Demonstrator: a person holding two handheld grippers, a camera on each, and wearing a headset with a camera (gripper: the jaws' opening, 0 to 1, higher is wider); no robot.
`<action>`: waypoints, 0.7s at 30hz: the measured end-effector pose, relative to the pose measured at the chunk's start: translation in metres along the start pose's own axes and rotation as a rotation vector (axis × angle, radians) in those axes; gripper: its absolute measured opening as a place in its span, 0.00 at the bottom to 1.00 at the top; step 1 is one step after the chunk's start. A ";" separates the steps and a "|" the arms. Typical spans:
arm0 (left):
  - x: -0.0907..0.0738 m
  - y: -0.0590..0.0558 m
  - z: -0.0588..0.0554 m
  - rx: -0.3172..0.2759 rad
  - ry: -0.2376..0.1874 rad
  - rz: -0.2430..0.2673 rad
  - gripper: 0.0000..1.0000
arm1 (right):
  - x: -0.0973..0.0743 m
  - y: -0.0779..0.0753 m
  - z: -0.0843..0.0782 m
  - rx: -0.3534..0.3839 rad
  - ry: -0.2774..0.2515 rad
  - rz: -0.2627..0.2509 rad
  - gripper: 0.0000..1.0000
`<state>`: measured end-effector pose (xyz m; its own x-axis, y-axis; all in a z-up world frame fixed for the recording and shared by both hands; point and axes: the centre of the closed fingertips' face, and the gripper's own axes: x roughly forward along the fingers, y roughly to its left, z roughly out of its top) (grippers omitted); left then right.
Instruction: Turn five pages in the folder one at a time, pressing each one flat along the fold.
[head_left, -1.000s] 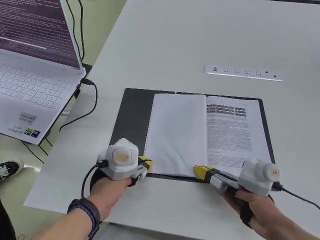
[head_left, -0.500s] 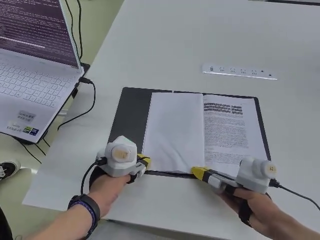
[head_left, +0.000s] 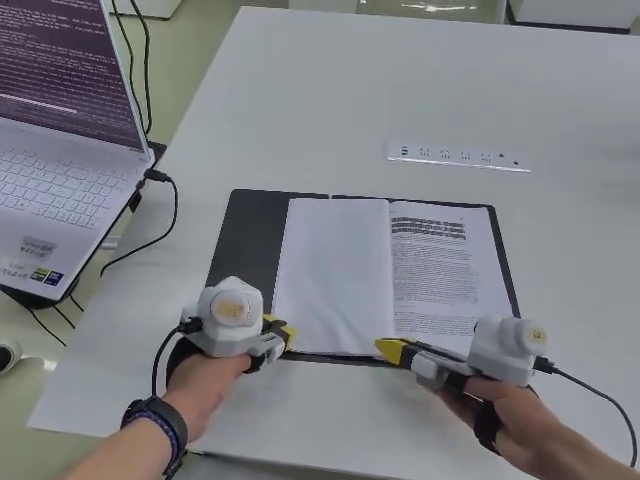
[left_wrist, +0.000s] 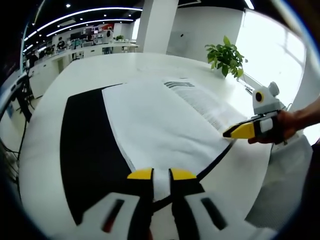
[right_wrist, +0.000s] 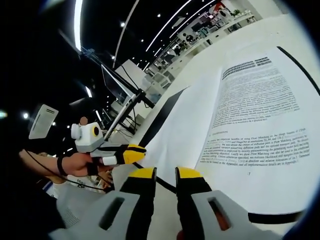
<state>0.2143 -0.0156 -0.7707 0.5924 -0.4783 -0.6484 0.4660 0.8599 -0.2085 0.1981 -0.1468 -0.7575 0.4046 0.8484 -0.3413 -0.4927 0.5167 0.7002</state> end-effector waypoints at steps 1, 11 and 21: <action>-0.001 -0.001 0.002 0.002 -0.004 -0.002 0.12 | -0.002 0.000 0.002 -0.006 -0.004 -0.006 0.17; -0.014 -0.012 0.024 0.079 -0.040 0.001 0.27 | -0.025 -0.007 0.014 -0.085 -0.034 -0.065 0.26; -0.033 -0.014 0.031 0.100 -0.064 0.005 0.33 | -0.047 -0.009 0.030 -0.142 -0.067 -0.105 0.35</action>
<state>0.2086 -0.0178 -0.7233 0.6346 -0.4869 -0.6002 0.5240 0.8419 -0.1289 0.2067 -0.1952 -0.7289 0.5077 0.7816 -0.3623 -0.5470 0.6174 0.5653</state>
